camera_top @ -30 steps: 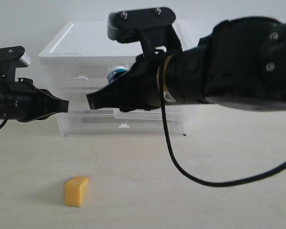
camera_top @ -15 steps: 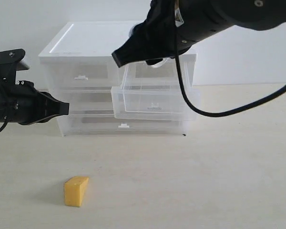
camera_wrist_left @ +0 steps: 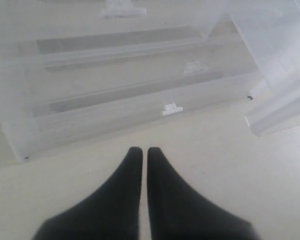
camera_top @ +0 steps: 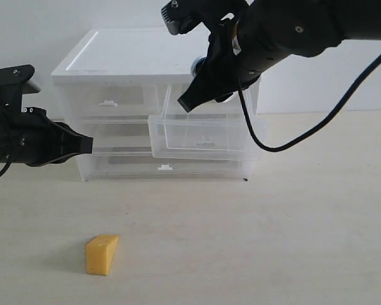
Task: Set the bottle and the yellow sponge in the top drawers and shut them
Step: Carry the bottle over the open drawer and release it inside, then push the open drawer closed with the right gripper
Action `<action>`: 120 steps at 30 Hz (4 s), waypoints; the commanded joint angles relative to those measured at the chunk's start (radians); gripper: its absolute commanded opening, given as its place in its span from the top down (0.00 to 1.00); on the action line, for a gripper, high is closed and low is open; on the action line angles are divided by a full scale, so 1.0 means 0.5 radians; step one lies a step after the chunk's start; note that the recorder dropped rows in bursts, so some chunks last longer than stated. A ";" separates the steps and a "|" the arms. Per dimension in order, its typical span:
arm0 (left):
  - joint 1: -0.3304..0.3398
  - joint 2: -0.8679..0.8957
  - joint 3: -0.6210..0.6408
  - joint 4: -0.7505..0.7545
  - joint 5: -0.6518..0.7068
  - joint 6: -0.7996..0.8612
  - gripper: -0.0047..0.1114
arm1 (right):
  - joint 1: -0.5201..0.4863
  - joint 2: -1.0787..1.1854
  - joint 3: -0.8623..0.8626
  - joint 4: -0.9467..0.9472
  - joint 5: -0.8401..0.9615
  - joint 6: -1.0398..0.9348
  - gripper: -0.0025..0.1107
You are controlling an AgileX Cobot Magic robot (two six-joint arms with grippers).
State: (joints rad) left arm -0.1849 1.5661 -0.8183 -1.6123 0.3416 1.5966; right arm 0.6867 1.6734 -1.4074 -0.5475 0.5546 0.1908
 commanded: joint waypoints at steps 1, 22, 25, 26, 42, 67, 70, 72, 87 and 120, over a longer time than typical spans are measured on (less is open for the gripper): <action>0.002 -0.023 0.005 -0.011 0.028 0.014 0.93 | -0.040 0.073 -0.046 0.047 -0.097 -0.026 0.98; 0.002 -0.023 0.005 -0.011 0.028 0.022 0.93 | -0.040 0.233 -0.050 -0.111 -0.219 0.278 0.60; 0.002 -0.023 0.005 -0.011 0.028 0.022 0.93 | -0.040 0.233 -0.050 -0.128 -0.216 0.296 0.60; 0.002 -0.023 0.005 -0.011 0.028 0.022 0.93 | -0.040 0.233 -0.050 -0.128 -0.216 0.296 0.60; 0.002 -0.023 0.005 -0.011 0.028 0.022 0.93 | -0.036 -0.194 -0.063 0.340 0.299 0.618 0.60; 0.002 -0.023 0.009 -0.011 0.073 0.035 0.93 | 0.164 -0.249 0.347 0.606 0.434 0.815 0.60; 0.002 -0.023 0.009 -0.011 0.073 0.035 0.93 | 0.164 -0.249 0.402 0.606 0.276 0.820 0.60; 0.002 -0.023 0.009 -0.011 0.073 0.035 0.93 | 0.164 -0.225 0.415 0.590 0.221 0.820 0.60; 0.002 -0.023 0.009 -0.011 0.095 0.038 0.93 | 0.160 -0.015 0.416 0.112 0.088 1.096 0.60; 0.002 -0.023 0.009 -0.011 0.118 0.038 0.93 | 0.117 0.148 0.159 -0.329 -0.055 1.414 0.60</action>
State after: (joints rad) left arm -0.1849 1.5661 -0.8183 -1.6123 0.3854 1.6083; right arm 0.7635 1.7353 -1.3233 -0.6990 0.5372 0.8877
